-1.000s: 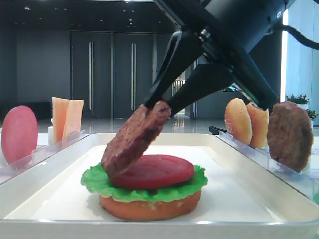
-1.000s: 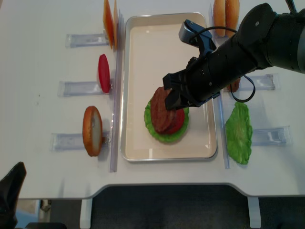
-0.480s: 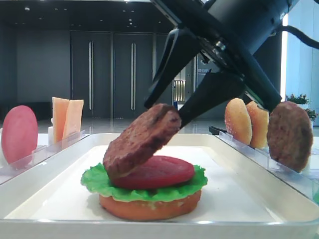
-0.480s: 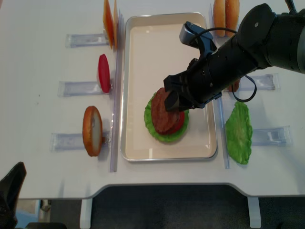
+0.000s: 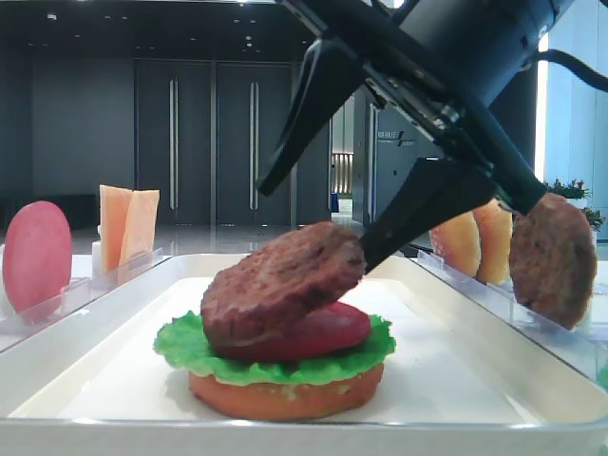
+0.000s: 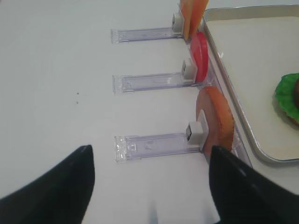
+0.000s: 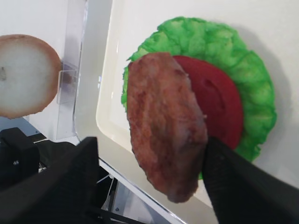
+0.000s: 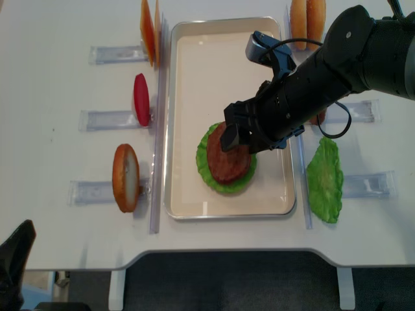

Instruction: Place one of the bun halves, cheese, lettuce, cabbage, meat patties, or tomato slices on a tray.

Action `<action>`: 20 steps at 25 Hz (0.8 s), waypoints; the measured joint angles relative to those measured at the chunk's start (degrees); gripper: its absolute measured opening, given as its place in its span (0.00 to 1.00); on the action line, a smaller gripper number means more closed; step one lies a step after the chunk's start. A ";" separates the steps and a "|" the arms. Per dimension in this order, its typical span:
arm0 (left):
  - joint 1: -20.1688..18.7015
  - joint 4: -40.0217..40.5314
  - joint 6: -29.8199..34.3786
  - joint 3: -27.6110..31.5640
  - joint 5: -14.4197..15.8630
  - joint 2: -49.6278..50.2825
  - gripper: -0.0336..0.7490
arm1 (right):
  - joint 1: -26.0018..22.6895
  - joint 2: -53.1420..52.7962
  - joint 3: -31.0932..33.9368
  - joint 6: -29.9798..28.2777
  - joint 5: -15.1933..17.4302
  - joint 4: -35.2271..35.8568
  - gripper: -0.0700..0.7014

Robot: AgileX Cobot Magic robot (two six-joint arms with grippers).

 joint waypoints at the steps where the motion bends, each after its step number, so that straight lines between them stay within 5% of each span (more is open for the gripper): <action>1: 0.00 0.00 0.00 0.00 0.00 0.00 0.78 | 0.00 0.00 0.00 0.13 -0.14 -0.23 0.71; 13: 0.00 0.00 0.00 0.00 0.00 0.00 0.78 | 0.00 0.00 0.00 6.04 -1.20 -8.01 0.82; 20: 0.00 0.00 0.00 0.00 0.00 0.00 0.78 | 0.00 -0.70 -2.84 15.59 1.81 -19.77 0.82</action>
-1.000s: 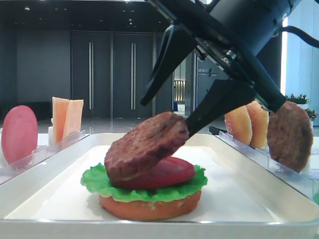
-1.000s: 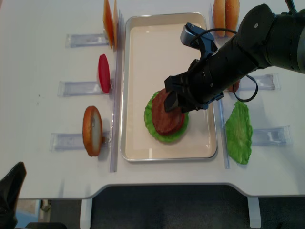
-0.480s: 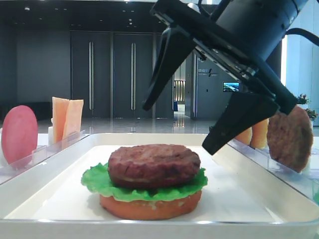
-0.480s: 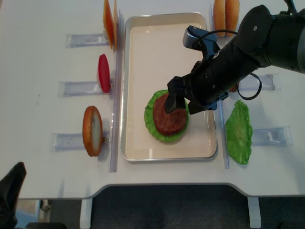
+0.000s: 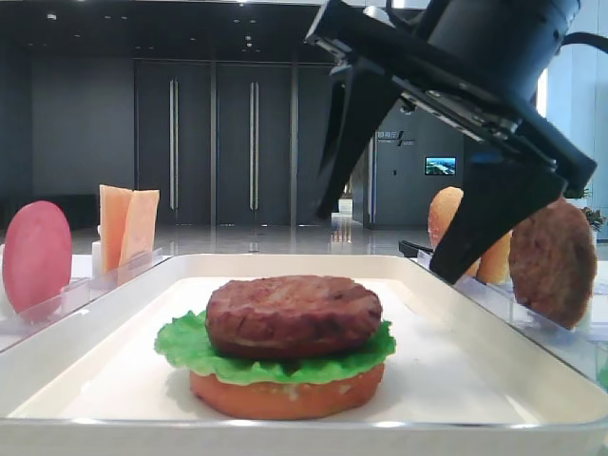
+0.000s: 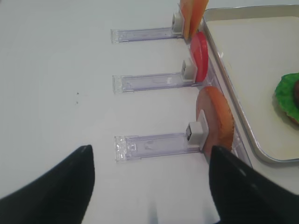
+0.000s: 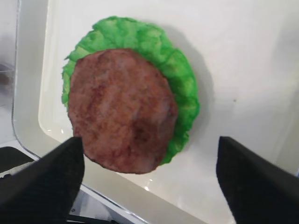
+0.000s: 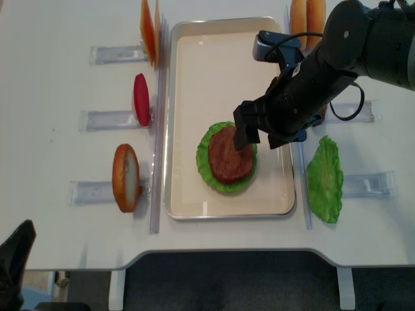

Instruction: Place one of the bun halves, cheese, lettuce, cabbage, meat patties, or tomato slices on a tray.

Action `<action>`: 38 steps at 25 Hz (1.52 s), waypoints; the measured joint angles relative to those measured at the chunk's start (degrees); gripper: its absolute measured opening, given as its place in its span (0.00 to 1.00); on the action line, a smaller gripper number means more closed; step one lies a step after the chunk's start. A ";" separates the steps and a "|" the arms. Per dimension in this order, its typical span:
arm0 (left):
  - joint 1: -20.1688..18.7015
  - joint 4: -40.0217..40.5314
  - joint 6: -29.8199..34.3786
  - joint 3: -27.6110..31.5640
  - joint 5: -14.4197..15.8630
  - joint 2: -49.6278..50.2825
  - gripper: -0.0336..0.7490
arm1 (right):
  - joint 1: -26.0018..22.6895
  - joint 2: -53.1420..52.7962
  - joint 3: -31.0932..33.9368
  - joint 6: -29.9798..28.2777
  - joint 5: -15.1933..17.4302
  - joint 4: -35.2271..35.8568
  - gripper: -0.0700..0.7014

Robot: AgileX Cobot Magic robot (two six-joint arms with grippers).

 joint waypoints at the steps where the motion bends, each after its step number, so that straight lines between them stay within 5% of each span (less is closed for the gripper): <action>1: 0.00 0.00 0.00 0.00 0.00 0.00 0.78 | 0.00 -0.22 -0.30 0.92 0.31 -1.21 0.82; 19: 0.00 0.00 0.00 0.00 0.00 0.00 0.78 | 0.00 -3.98 -7.13 15.89 11.38 -19.71 0.82; 38: 0.00 0.00 0.00 0.00 0.00 0.00 0.78 | 0.00 -3.98 -14.70 23.08 22.89 -32.52 0.82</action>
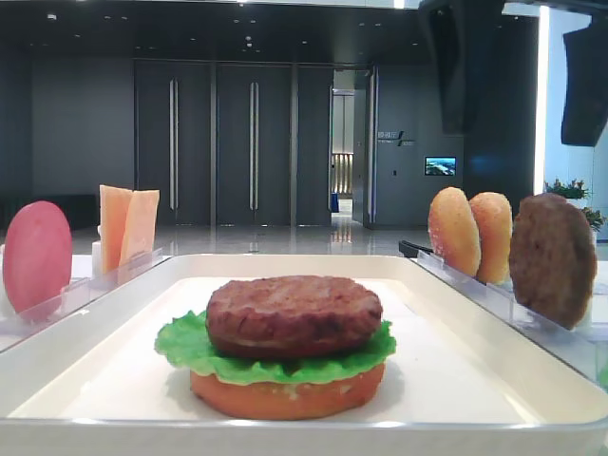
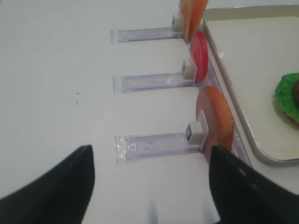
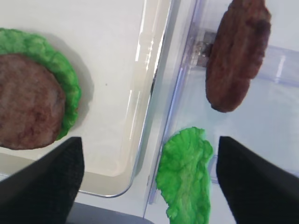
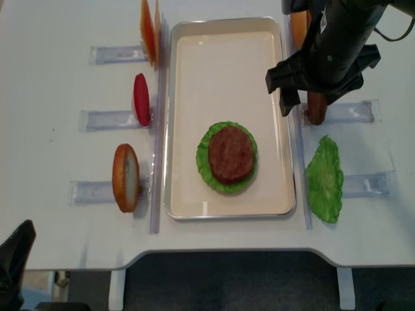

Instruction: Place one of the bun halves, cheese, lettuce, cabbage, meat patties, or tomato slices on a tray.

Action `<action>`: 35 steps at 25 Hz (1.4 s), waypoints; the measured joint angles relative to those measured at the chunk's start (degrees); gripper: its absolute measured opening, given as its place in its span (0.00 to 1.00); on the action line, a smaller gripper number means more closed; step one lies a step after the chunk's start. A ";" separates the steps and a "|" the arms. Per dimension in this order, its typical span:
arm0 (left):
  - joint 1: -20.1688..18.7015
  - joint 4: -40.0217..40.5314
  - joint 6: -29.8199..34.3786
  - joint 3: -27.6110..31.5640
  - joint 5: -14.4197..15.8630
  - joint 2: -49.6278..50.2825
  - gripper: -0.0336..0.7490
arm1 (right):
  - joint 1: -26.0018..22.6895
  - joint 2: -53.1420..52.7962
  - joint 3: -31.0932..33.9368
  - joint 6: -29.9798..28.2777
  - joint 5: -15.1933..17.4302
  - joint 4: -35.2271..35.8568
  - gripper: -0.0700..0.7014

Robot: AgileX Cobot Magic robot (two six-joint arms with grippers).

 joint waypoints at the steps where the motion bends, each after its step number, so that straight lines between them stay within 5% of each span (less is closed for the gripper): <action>1: 0.00 0.00 0.00 0.00 0.00 0.00 0.78 | 0.00 0.00 -0.75 0.00 0.29 -0.33 0.82; 9: 0.00 0.00 0.00 0.00 0.00 0.00 0.78 | -4.52 0.00 -4.69 -0.86 3.04 -1.69 0.82; 28: 0.29 0.00 0.00 0.00 0.00 0.00 0.78 | -30.57 0.00 -4.97 -13.23 3.18 -0.44 0.81; 35: 0.29 0.00 0.00 0.00 0.00 0.00 0.78 | -32.97 0.00 -4.97 -14.89 3.23 0.00 0.81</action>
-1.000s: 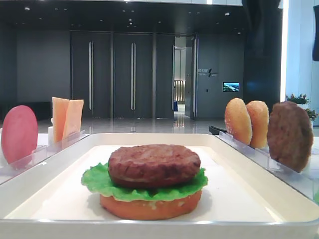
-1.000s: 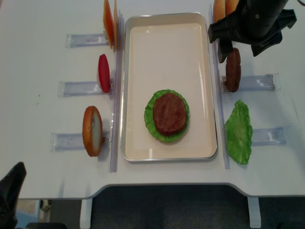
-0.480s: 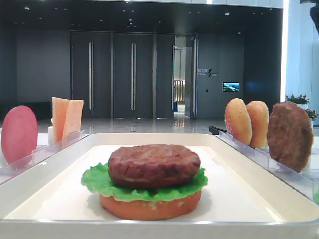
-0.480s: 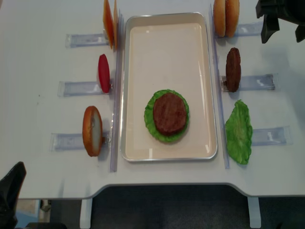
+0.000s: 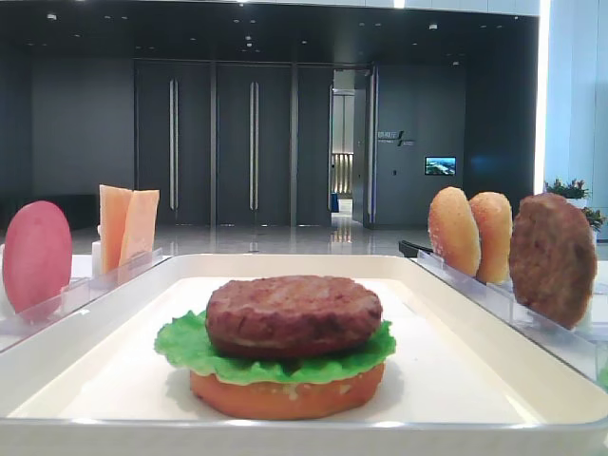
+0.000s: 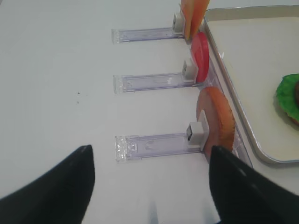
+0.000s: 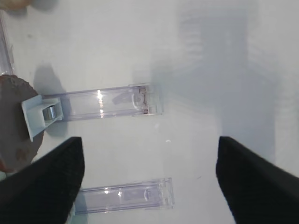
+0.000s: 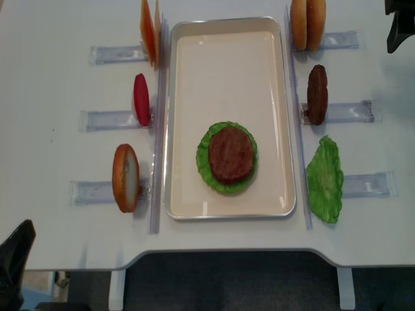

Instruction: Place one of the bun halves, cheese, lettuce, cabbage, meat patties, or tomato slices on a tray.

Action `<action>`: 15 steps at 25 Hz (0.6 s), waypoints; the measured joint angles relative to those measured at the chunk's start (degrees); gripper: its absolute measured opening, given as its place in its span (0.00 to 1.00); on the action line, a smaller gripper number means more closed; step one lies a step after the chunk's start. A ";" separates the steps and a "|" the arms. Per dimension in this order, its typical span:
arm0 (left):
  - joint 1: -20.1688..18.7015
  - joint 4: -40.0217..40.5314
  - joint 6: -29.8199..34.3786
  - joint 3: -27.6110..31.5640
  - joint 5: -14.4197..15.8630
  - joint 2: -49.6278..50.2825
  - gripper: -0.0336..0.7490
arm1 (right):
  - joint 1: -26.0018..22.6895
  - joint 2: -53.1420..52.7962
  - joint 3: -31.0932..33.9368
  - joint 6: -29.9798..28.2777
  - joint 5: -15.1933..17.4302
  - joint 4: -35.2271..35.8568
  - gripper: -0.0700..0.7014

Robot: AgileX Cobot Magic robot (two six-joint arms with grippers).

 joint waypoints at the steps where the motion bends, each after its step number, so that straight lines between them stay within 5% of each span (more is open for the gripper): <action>1: 0.00 0.00 0.00 0.00 0.00 0.00 0.78 | 0.00 0.00 0.00 -0.13 0.00 0.07 0.81; 15: 0.00 0.00 0.00 0.00 0.00 0.00 0.78 | -0.06 -10.46 0.00 -0.35 0.07 0.20 0.81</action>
